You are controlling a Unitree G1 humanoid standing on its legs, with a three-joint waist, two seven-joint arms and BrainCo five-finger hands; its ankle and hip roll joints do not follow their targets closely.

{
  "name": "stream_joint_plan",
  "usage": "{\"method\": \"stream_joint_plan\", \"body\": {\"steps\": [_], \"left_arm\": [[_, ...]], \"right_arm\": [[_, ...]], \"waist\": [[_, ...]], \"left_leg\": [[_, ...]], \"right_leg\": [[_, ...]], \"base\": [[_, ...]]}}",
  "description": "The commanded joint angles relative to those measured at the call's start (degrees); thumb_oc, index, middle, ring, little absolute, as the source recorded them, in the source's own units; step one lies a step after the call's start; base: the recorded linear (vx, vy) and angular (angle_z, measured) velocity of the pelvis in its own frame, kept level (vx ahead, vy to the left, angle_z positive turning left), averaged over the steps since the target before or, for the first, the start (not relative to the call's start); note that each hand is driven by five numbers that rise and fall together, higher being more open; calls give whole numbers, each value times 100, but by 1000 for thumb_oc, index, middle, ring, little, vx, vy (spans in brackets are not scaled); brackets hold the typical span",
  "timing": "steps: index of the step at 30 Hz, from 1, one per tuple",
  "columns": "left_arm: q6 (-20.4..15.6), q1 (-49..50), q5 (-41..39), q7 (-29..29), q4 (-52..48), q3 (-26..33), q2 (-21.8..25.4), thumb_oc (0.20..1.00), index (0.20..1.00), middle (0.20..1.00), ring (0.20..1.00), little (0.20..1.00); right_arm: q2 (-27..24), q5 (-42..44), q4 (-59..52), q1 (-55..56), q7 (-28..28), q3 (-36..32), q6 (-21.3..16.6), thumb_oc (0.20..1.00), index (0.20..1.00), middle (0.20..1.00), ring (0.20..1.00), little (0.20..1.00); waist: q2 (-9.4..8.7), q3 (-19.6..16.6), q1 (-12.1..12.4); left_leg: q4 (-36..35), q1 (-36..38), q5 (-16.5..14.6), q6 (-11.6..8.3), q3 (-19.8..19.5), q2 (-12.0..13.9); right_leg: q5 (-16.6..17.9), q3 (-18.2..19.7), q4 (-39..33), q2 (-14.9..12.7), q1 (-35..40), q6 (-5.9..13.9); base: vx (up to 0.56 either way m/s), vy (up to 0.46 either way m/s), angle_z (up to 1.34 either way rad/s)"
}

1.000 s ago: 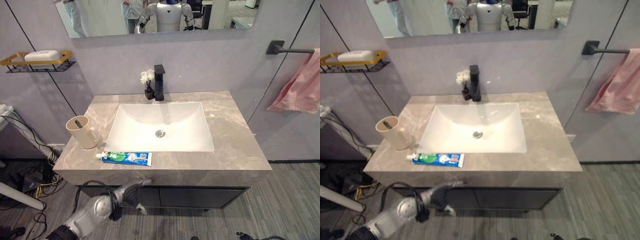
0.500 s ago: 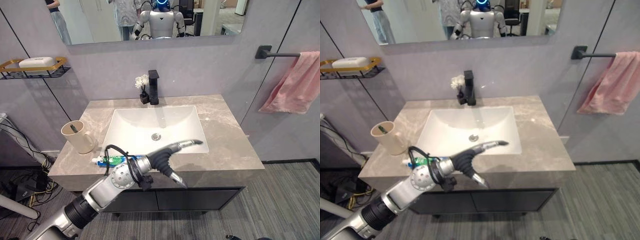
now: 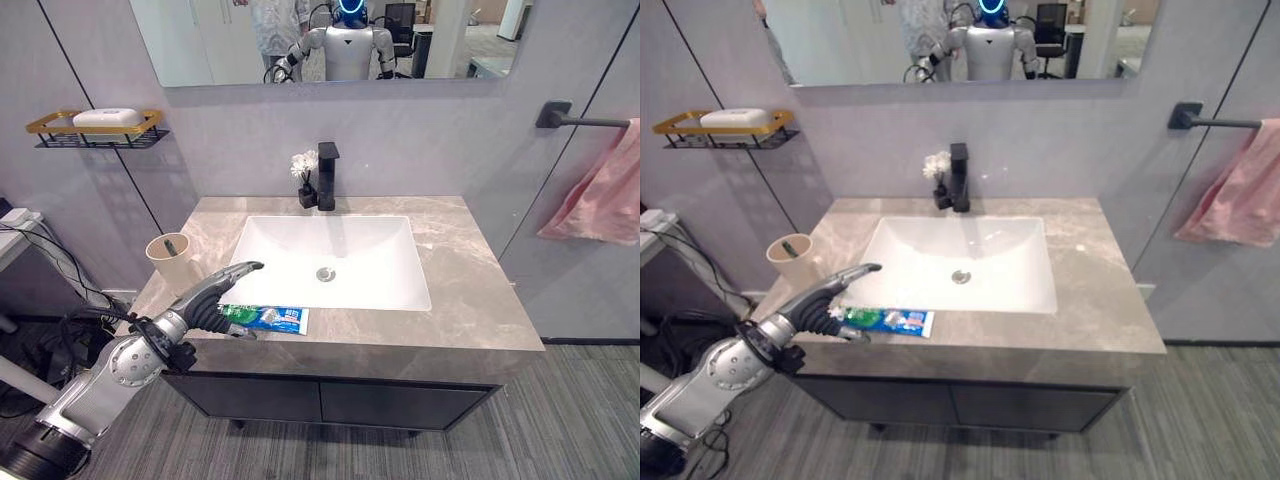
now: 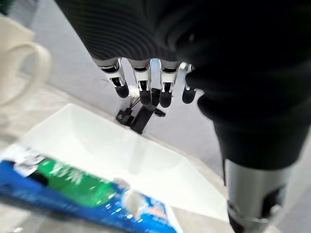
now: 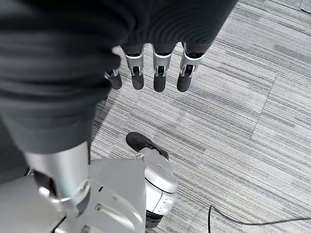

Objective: Put brush and paste in cup on sink, flatten towel.

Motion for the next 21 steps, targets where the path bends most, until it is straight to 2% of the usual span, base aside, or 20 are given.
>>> {"method": "stream_joint_plan", "body": {"steps": [1, 5, 8, 21], "left_arm": [[-95, -360, 19, 213, -64, 468, 306, 1000, 1000, 1000, 1000, 1000], [-46, -309, 45, 263, 320, 429, 158, 1000, 1000, 1000, 1000, 1000], [41, -138, -392, 289, 743, 549, -192, 1000, 1000, 1000, 1000, 1000], [116, -586, 322, 484, 1609, 268, -216, 1000, 1000, 1000, 1000, 1000]], "right_arm": [[86, 121, 250, -364, 42, 130, -26, 1000, 1000, 1000, 1000, 1000], [75, 99, 156, -360, 35, 149, -54, 1000, 1000, 1000, 1000, 1000], [92, 55, 173, -328, 43, 147, -34, 1000, 1000, 1000, 1000, 1000], [2, -56, 139, -225, 44, 69, -47, 1000, 1000, 1000, 1000, 1000]], "waist": [[-233, 21, -56], [-237, 43, -64], [-242, 48, -74], [-245, 128, -156]], "left_leg": [[115, -155, 2, -161, -35, 47], [115, -139, -2, -160, -18, 49], [115, -129, -4, -154, -1, 50], [115, -199, -9, -150, 78, 35]], "right_leg": [[62, 198, 43, -318, 282, 219], [64, 217, 43, -325, 279, 222], [69, 237, 43, -329, 273, 221], [123, 326, 43, -357, 146, 271]], "base": [[0, 0, 0], [0, 0, 0], [0, 0, 0], [-1, 3, -1]]}}
